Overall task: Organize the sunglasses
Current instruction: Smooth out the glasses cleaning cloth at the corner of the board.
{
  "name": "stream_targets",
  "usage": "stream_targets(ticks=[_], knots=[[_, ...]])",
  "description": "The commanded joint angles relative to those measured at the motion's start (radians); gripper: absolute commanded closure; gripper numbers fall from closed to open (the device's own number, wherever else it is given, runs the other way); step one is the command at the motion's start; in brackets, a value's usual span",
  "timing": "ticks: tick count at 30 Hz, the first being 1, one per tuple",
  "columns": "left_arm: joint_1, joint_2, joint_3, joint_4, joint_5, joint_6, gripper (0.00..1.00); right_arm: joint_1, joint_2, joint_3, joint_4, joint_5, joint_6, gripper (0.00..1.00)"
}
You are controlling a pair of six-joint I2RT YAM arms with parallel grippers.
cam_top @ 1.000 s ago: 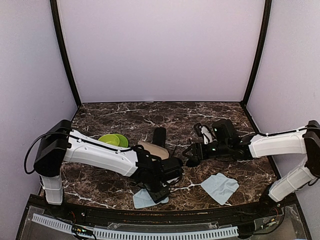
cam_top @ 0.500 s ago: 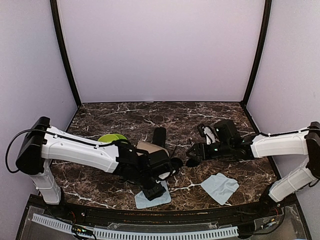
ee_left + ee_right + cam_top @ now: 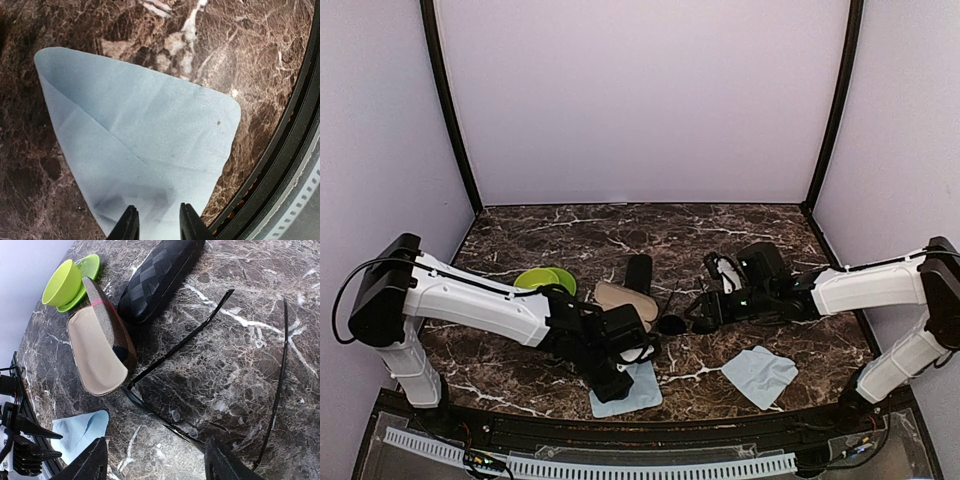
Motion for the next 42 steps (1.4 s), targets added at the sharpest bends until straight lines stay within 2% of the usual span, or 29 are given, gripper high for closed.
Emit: stream_targets(ticks=[1,14,28,42], knots=[[0.008,0.026,0.032,0.003,0.045,0.036,0.7,0.01,0.023,0.02,0.036,-0.01,-0.002,0.34],[0.014,0.068,0.064,-0.029,0.07,0.066,0.77,0.012,0.035,-0.009,0.069,-0.019,0.013,0.34],[0.014,0.086,0.064,-0.053,0.086,0.081,0.75,0.013,0.033,-0.016,0.076,-0.019,0.017,0.34],[0.014,0.086,0.07,-0.066,0.07,0.075,0.86,0.013,0.032,-0.029,0.091,-0.021,0.024,0.34]])
